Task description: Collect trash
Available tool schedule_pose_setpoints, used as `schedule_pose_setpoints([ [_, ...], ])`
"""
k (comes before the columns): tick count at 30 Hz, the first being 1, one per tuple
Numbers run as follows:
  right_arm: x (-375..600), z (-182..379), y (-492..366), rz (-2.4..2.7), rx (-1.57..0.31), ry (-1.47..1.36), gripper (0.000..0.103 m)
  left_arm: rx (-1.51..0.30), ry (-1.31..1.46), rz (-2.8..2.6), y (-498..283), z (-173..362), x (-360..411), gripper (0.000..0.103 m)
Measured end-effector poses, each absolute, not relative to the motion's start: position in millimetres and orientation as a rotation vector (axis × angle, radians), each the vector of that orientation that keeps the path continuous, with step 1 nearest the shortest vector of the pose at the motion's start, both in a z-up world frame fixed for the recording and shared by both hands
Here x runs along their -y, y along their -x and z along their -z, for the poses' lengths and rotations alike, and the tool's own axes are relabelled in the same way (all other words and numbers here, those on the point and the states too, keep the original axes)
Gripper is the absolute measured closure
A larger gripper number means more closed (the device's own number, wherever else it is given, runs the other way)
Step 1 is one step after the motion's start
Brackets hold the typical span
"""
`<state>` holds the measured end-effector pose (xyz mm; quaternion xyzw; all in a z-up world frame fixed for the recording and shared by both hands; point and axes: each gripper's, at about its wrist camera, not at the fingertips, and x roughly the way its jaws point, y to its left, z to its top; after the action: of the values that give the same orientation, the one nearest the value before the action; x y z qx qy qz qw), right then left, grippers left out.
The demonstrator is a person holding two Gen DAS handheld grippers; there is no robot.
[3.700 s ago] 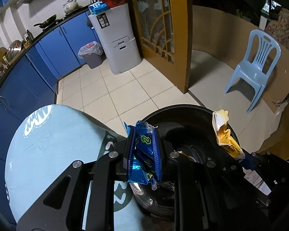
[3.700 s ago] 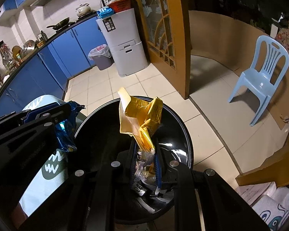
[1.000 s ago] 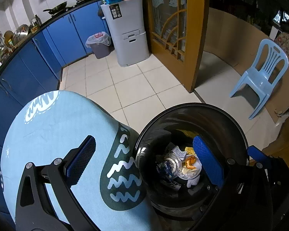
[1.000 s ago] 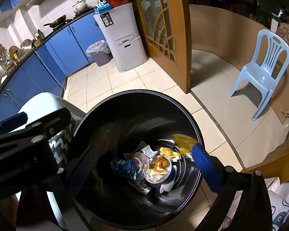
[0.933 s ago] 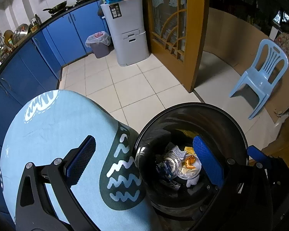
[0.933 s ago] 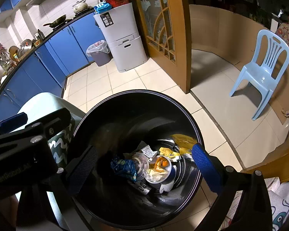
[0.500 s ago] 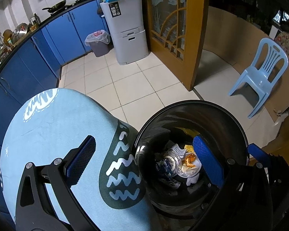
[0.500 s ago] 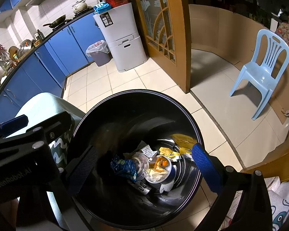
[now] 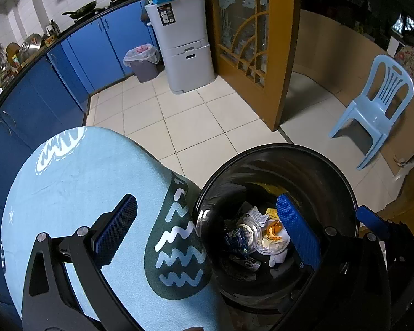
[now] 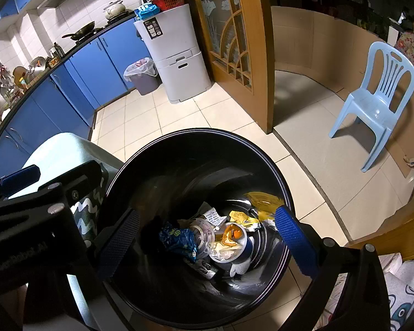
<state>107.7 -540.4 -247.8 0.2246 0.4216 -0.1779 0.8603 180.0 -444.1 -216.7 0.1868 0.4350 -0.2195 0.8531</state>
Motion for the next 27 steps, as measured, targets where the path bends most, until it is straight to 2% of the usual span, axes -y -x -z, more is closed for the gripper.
schedule_pose_setpoints([
  [27,539.7,247.5,-107.4,0.371,-0.883,-0.475,0.007,-0.918,-0.395,0.472,-181.1,215.9,444.5,0.003],
])
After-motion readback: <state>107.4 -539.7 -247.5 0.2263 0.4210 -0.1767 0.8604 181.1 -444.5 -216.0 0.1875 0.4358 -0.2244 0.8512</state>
